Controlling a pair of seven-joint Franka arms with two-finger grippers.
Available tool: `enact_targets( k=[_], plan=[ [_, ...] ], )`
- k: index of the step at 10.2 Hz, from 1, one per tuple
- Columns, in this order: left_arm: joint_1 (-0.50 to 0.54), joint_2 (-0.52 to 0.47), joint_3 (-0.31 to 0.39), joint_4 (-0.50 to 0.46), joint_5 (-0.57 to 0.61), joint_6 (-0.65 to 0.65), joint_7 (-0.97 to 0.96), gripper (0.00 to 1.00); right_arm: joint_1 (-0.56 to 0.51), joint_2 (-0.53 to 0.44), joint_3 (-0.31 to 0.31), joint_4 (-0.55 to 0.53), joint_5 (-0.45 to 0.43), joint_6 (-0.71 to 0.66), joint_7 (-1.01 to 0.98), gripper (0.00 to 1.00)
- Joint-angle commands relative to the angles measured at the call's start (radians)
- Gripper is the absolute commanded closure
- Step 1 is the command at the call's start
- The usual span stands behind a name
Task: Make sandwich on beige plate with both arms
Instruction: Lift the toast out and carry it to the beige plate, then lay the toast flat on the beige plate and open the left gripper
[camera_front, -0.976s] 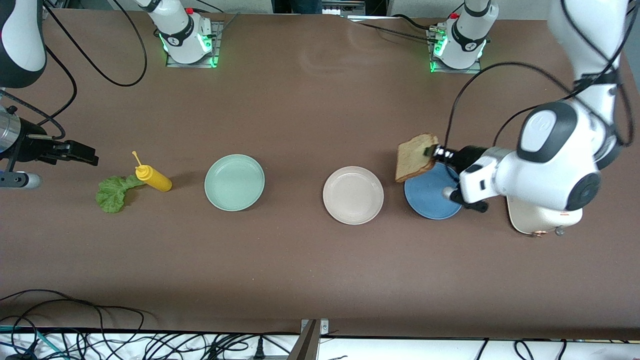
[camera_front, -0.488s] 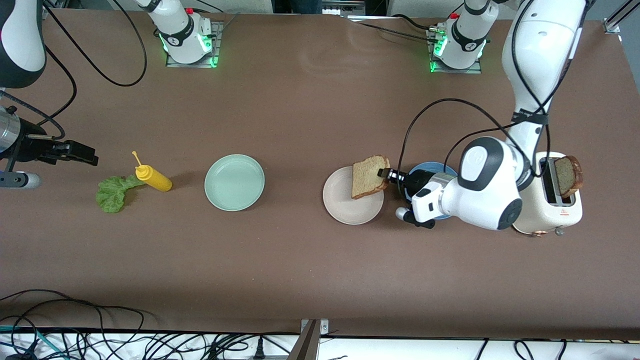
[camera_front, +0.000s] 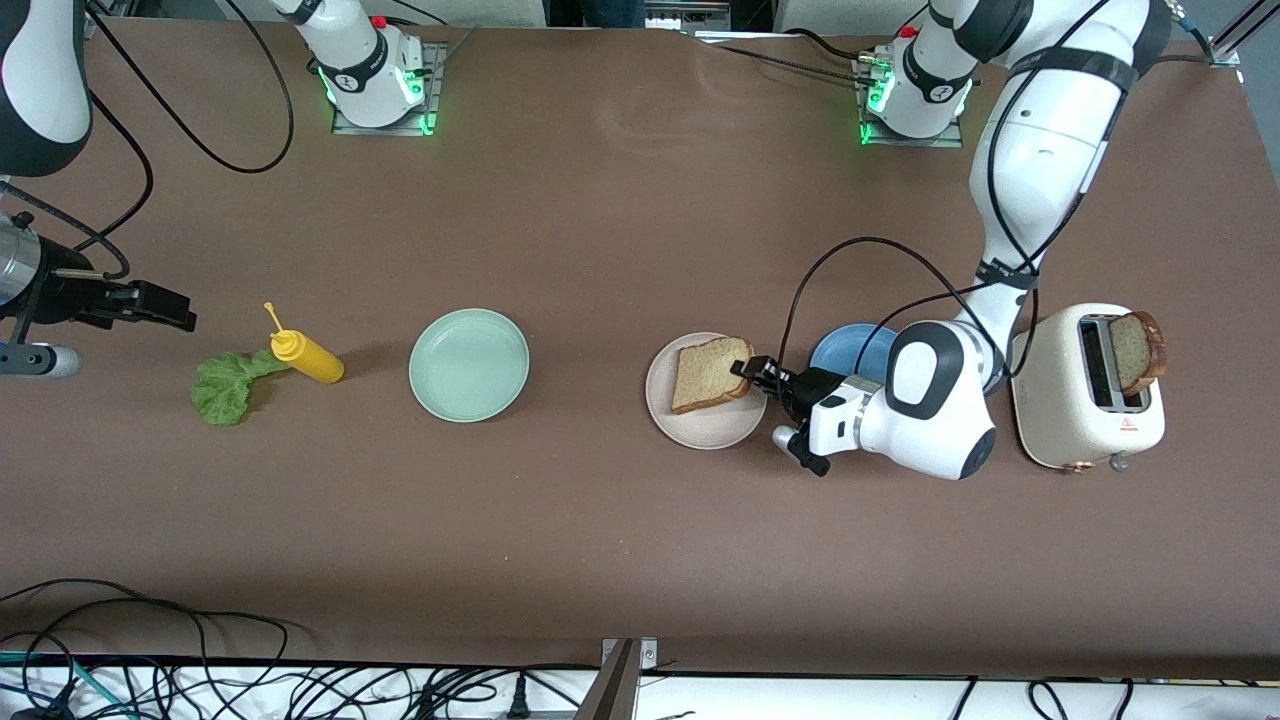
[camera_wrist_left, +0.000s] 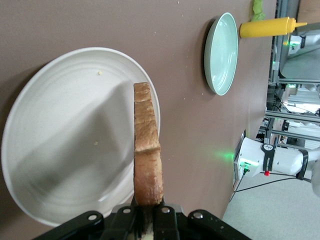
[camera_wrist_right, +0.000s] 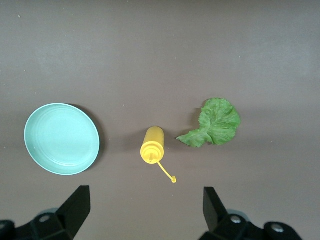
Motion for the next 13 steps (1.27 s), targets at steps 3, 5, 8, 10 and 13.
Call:
enact_targets(
  k=[3,5,8,10,13],
  plan=[
    [0.005,0.042,0.001,-0.003,-0.044,0.018,0.057,0.0,-0.005,-0.002,0.004,0.005,0.007,-0.011,-0.001,0.0],
    [0.011,0.014,0.007,0.0,-0.011,0.016,0.055,0.0,-0.005,-0.002,0.004,0.005,0.007,-0.011,-0.001,0.0],
    [0.011,-0.107,0.007,0.0,0.225,-0.008,-0.026,0.0,-0.005,-0.002,0.004,0.005,0.007,-0.011,-0.001,0.0],
    [0.026,-0.177,0.011,-0.001,0.322,-0.042,-0.113,0.0,-0.014,-0.002,0.001,0.008,0.005,-0.008,-0.005,0.0],
    [0.068,-0.314,0.011,-0.003,0.529,-0.085,-0.183,0.0,-0.075,0.023,-0.003,0.007,0.005,-0.004,-0.01,0.0]
  ],
)
